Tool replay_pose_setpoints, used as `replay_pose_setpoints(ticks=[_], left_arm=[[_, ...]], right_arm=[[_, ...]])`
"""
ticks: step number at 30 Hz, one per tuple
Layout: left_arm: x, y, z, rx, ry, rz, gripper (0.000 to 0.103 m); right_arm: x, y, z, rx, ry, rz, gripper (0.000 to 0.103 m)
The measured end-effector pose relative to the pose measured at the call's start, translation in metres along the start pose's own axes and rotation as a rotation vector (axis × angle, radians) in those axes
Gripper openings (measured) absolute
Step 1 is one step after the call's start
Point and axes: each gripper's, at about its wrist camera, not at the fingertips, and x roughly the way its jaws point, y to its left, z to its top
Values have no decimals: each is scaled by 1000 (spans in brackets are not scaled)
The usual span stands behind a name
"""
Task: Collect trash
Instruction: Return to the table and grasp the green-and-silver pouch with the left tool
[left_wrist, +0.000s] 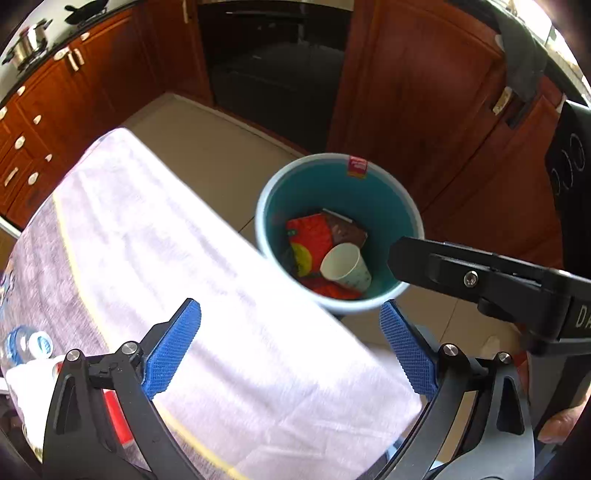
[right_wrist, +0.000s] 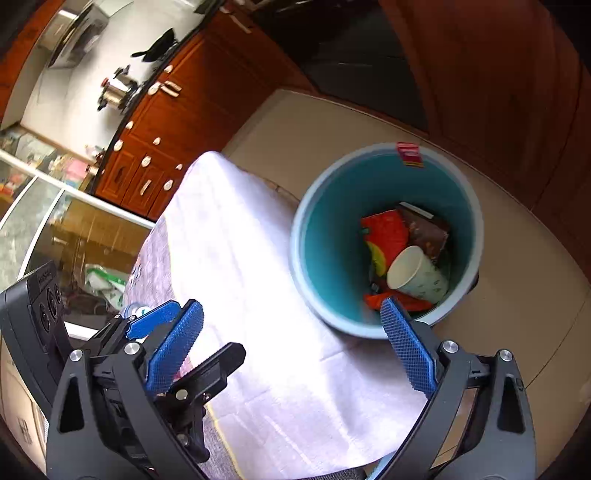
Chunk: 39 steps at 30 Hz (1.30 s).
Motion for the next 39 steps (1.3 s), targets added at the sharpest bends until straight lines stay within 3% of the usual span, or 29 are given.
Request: replay_pose_setpoints(ticks=[17,25,33,39], left_arm=[[-75,82,-112,-163,-51,52,99],[-92,130,-175,-251,-50,86,99],[-83,170,-233,-353,-15,76,99],[-68,176,-253,-382,16,1,99]], right_arm=[[14,99,-75,-189,104,61,93],[28,158,-117,-471,88,113,93],[79,171,-144,-470,253,88,93],[106,170,-156,-438,333,80,93]])
